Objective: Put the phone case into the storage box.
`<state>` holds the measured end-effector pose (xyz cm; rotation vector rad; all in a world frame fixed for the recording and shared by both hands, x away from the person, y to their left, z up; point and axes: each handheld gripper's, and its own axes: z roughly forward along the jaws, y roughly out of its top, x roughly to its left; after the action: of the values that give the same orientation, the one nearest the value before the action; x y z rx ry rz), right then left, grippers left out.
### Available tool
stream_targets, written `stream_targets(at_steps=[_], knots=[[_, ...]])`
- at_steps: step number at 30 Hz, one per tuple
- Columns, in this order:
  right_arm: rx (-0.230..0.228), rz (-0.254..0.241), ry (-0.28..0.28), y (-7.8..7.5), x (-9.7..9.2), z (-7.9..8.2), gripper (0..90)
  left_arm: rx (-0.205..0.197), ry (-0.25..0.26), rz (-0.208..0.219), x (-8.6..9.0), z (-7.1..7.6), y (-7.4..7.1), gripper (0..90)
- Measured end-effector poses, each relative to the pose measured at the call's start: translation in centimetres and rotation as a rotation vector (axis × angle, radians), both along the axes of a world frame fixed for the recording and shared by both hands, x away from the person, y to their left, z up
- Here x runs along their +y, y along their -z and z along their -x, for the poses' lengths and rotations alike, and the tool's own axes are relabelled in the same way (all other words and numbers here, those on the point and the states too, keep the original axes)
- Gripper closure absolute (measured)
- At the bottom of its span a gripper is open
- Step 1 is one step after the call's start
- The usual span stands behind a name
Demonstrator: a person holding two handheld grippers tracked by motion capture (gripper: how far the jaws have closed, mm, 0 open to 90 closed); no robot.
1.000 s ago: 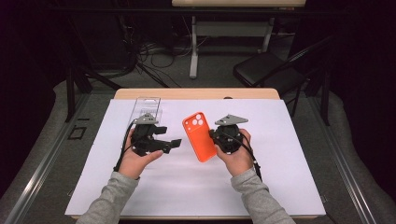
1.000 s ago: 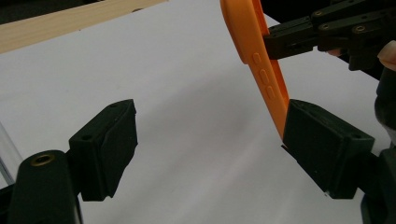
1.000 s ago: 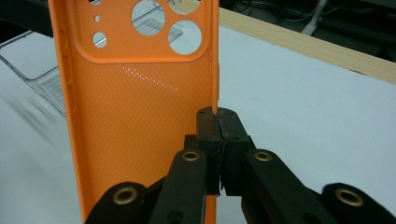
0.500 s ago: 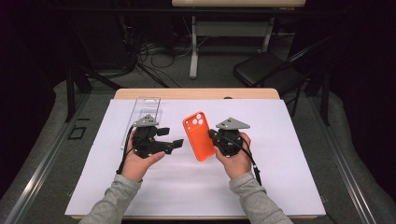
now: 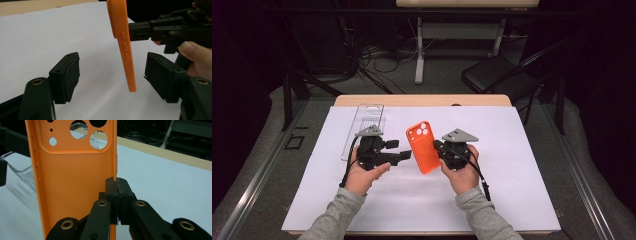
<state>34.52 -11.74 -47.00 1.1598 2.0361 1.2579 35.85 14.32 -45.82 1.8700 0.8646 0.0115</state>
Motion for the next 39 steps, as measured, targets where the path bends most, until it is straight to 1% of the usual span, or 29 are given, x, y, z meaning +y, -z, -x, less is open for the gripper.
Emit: stream_targets(at_steps=[2,5,8,12,14,17,19,25,26,29,34,36,38,39], knots=[[-0.001,-0.001,0.000,0.0,0.0,0.0,89.0,0.004,-0.005,0.013,-0.1,0.0,0.2,32.0],[-0.006,0.001,0.000,0.0,0.0,0.1,89.0,0.004,-0.007,0.008,-0.2,0.1,0.3,32.9],[-0.010,0.000,0.002,0.0,0.0,0.1,89.0,-0.006,-0.014,0.002,-0.4,0.3,0.4,34.3],[-0.011,-0.004,0.003,0.1,0.1,0.2,89.0,-0.011,-0.009,-0.009,-0.7,0.5,0.5,37.0],[-0.009,-0.002,0.001,0.1,0.1,0.3,89.0,-0.015,-0.009,-0.007,-0.8,0.5,0.6,39.1],[-0.013,0.000,-0.002,0.1,0.2,0.3,89.0,-0.025,-0.016,-0.009,-0.9,0.6,0.6,39.5],[-0.016,0.000,-0.003,0.1,0.2,0.3,89.0,-0.025,-0.015,-0.001,-1.0,0.7,0.6,40.5],[-0.016,0.000,-0.002,0.1,0.3,0.4,89.0,-0.022,-0.014,0.004,-1.1,0.8,0.8,43.8],[-0.022,0.002,-0.002,0.2,0.3,0.4,89.0,-0.020,-0.014,0.005,-1.1,0.8,0.8,44.9],[-0.019,0.001,-0.003,0.1,0.3,0.5,89.0,-0.025,-0.021,-0.005,-1.2,0.8,0.9,45.2],[-0.021,0.000,-0.005,0.2,0.4,0.5,89.0,-0.007,-0.008,0.006,-1.4,0.9,1.0,46.4],[-0.024,0.002,-0.007,0.2,0.5,0.6,89.0,0.008,-0.011,0.011,-1.6,1.0,1.1,46.4],[-0.022,0.003,-0.009,0.2,0.6,0.6,89.0,0.033,-0.022,0.032,-1.6,1.1,1.2,46.4],[-0.021,0.003,-0.009,0.2,0.6,0.7,89.0,0.038,-0.024,0.035,-1.6,1.1,1.3,46.4]])
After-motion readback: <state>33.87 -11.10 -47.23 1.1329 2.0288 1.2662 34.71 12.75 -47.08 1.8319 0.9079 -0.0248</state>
